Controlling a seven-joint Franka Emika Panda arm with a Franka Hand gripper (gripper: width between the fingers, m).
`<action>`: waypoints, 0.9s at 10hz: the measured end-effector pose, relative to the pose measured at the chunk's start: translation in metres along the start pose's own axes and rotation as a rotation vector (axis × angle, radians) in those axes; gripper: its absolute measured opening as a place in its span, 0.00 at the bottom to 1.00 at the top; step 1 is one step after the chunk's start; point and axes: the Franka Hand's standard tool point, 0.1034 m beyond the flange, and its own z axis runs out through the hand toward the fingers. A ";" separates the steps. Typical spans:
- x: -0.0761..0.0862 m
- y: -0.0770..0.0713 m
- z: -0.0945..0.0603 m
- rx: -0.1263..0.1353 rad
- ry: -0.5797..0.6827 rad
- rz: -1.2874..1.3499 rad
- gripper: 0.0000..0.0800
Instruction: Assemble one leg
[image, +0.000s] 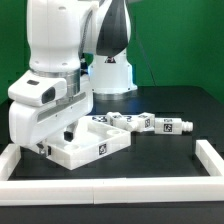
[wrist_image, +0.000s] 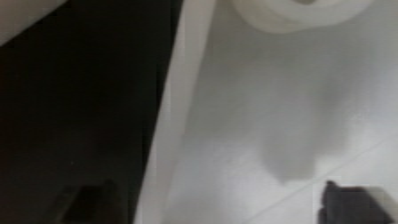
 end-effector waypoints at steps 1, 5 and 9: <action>0.000 0.000 0.000 0.001 0.000 0.000 0.53; 0.007 0.009 -0.005 0.036 -0.025 0.002 0.07; 0.090 0.037 -0.042 0.020 -0.075 0.286 0.07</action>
Offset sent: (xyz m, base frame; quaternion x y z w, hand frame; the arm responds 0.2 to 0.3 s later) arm 0.0000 0.0000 0.0000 0.0000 0.0000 0.0000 1.0000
